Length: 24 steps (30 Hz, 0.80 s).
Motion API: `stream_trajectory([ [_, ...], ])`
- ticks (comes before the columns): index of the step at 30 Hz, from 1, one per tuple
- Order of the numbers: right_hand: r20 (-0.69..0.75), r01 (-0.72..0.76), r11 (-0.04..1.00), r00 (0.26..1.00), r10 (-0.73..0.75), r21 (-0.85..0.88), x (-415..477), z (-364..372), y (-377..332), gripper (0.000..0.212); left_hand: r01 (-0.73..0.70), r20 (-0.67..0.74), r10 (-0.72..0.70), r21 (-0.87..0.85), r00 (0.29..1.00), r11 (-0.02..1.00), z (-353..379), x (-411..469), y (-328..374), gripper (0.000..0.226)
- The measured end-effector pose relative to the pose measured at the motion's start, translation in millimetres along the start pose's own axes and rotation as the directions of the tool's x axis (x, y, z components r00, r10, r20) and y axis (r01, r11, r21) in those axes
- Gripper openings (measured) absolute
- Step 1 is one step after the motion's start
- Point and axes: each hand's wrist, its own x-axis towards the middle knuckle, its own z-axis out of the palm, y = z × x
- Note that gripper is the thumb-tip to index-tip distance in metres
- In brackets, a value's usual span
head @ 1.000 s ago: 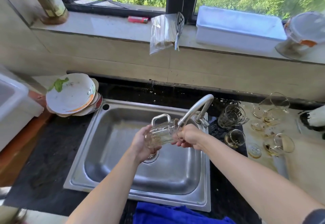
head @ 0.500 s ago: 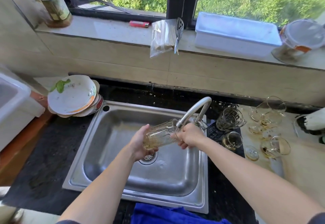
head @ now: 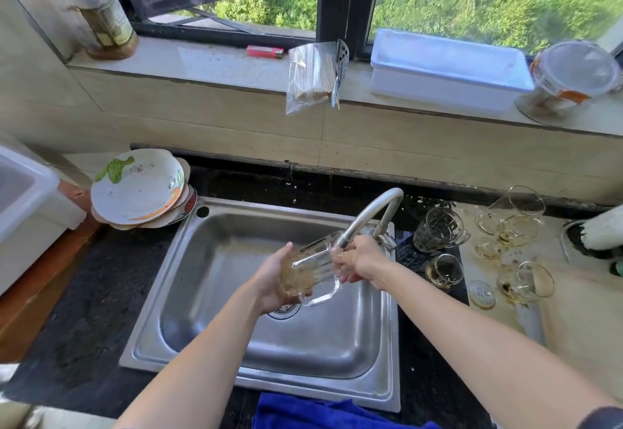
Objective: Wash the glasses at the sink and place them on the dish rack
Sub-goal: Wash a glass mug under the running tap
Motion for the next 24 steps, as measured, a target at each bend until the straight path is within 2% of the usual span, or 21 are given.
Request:
stream_trajectory([
  [2,0.033,-0.084,0.994,0.996,0.082,0.063,-3.1,1.7,0.0,0.019,-0.05,0.027,0.052,-0.089,0.998,0.995,1.9,-0.8,1.6,0.041],
  [4,0.129,-0.149,0.987,0.982,0.14,0.065,-8.2,5.5,2.6,0.014,-0.079,0.04,0.081,-0.054,0.996,0.995,1.0,-0.7,4.6,0.034],
  [6,0.138,-0.105,0.994,0.985,0.104,0.001,-8.5,6.3,4.2,0.003,-0.025,0.025,0.024,0.075,0.999,0.997,-0.5,-1.6,7.2,0.041],
  [8,0.032,0.005,0.999,0.999,-0.003,-0.05,-2.1,3.6,3.9,0.008,0.055,0.005,-0.057,0.152,0.998,0.987,-1.7,-3.1,7.7,0.048],
  [10,0.002,0.007,1.0,1.0,-0.007,-0.009,3.5,2.4,1.4,0.01,0.06,0.012,-0.061,0.093,0.998,0.994,-0.3,-2.5,5.6,0.047],
  [12,0.053,-0.098,0.995,0.994,0.097,0.025,1.8,2.9,-0.6,0.012,-0.046,0.069,0.052,-0.083,0.996,0.995,4.0,-3.4,3.2,0.032],
  [14,0.128,-0.161,0.987,0.979,0.158,0.018,-2.3,3.3,-0.4,0.015,-0.102,0.053,0.115,-0.196,0.992,0.975,3.7,-0.9,1.9,0.024],
  [16,0.136,-0.131,0.991,0.982,0.133,-0.021,-2.4,2.9,1.0,0.01,-0.042,0.019,0.046,-0.18,0.999,0.983,0.2,1.6,2.9,0.03],
  [18,0.073,-0.066,0.997,0.995,0.069,-0.036,1.1,3.1,1.5,0.012,0.03,0.01,-0.029,-0.084,1.0,0.996,-0.7,0.9,4.6,0.038],
  [21,0.047,-0.077,0.997,0.996,0.076,0.016,4.2,4.2,-0.3,0.006,-0.012,-0.01,0.01,-0.157,1.0,0.988,0.8,0.1,2.1,0.029],
  [24,0.126,-0.109,0.993,0.985,0.115,-0.053,0.3,3.2,-3.7,0.01,-0.055,-0.052,0.047,-0.179,0.998,0.982,-2.4,-1.4,-3.2,0.029],
])
